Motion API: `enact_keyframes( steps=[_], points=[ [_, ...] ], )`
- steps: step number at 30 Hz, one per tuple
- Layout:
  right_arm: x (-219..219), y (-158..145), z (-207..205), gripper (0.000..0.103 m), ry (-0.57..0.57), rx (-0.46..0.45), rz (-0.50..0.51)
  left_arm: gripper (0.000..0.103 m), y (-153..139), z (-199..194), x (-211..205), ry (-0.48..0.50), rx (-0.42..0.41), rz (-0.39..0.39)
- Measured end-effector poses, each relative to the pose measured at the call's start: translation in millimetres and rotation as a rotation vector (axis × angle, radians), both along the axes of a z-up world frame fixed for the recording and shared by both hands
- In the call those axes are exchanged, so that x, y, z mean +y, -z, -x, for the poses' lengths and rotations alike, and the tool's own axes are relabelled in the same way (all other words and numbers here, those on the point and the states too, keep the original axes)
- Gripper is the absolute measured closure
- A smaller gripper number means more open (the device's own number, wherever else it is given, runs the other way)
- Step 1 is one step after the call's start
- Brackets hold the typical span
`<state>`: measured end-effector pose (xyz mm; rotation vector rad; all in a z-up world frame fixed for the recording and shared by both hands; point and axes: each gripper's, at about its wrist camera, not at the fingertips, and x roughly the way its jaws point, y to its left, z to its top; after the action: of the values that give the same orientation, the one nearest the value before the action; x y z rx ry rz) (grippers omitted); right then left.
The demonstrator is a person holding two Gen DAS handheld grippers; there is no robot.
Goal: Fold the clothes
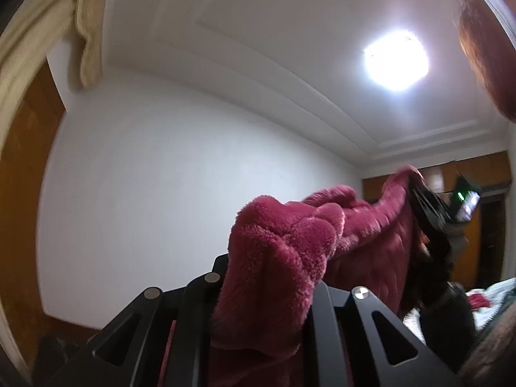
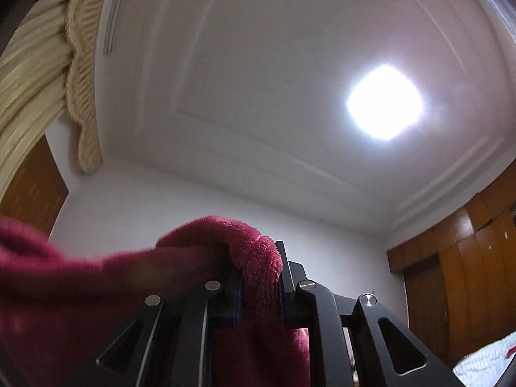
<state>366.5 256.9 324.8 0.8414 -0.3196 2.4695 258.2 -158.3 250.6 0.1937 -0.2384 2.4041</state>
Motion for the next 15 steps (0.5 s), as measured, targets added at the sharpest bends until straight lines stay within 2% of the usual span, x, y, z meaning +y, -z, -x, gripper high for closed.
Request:
enact_keyframes(
  steps=[3, 5, 7, 8, 10, 13, 15],
  points=[
    [-6, -17, 1, 0.087, -0.002, 0.03, -0.022, 0.085, 20, 8, 11, 0.07, -0.081, 0.017],
    [-12, -26, 2, 0.087, -0.003, 0.046, -0.038, 0.077, 35, 16, 21, 0.117, -0.139, 0.032],
    [-18, -37, 2, 0.087, -0.003, 0.061, -0.057, 0.059, 50, 23, 31, 0.163, -0.197, 0.047],
    [-22, -41, 2, 0.087, 0.0, 0.065, -0.073, 0.054, 57, 25, 35, 0.19, -0.217, 0.041],
    [-34, -46, 2, 0.087, 0.011, 0.077, -0.109, 0.033, 72, 32, 47, 0.261, -0.253, 0.048],
    [-46, -51, -2, 0.087, 0.02, 0.093, -0.16, 0.026, 93, 40, 71, 0.371, -0.292, 0.084],
    [-49, -55, -6, 0.087, 0.012, 0.097, -0.171, 0.025, 104, 47, 84, 0.443, -0.329, 0.109]
  ],
)
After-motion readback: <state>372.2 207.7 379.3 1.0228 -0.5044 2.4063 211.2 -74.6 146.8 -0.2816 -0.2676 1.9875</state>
